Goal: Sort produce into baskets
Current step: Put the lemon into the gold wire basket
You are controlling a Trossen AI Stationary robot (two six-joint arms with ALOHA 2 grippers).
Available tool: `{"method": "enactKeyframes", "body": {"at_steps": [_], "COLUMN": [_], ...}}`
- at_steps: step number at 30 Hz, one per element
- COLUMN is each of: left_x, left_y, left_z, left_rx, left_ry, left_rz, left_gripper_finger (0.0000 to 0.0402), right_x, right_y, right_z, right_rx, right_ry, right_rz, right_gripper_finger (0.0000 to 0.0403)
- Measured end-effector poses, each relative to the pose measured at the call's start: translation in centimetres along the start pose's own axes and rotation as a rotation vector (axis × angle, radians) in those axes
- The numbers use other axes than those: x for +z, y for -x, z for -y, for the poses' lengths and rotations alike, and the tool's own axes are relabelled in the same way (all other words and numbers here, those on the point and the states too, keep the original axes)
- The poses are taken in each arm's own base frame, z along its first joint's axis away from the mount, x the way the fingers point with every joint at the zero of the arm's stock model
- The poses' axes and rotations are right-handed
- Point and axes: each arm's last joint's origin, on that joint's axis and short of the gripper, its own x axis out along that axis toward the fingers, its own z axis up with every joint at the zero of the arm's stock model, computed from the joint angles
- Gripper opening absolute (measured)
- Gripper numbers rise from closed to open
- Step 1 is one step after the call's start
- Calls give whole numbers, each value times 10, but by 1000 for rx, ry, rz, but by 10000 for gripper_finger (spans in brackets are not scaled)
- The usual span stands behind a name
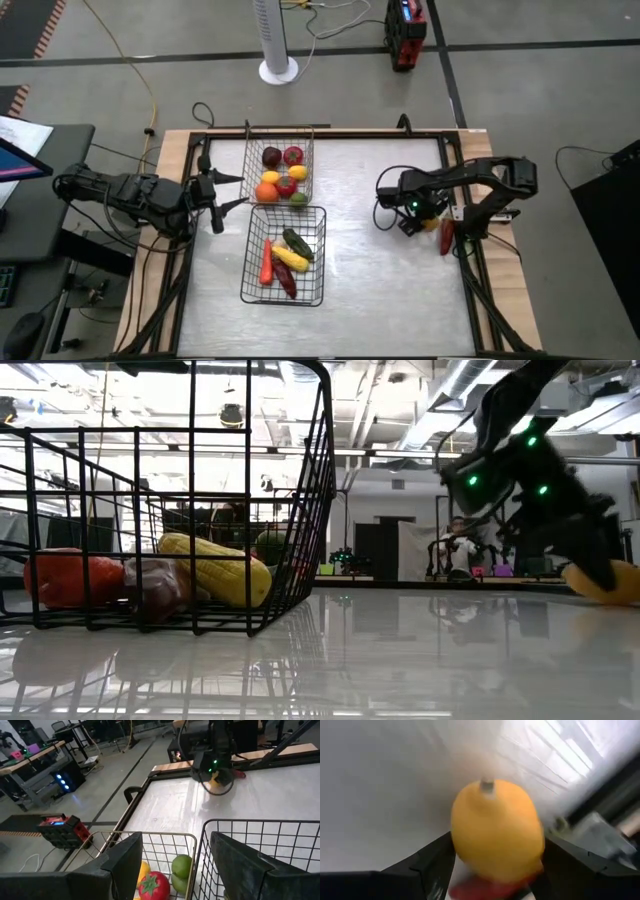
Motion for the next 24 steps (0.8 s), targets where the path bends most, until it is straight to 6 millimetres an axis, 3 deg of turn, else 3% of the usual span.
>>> {"method": "enactKeyframes", "body": {"at_steps": [8,13,18,24], "left_x": [0,0,0,0], "left_y": [0,0,0,0], "left_z": [0,0,0,0], "left_rx": [1,2,4,6], "left_ry": [-10,-21,-21,-22], "left_rz": [-1,-1,-1,-1], "left_gripper_finger": [223,223,223,223], "right_x": [18,22,24,22], "right_y": [-19,-15,13,74], "right_z": [-11,-14,-15,-34], "right_rx": [-63,-88,-117,38], "right_ry": [108,143,163,216], "right_rz": [-70,-62,8,264], "right_gripper_finger": [284,262,262,261]}}
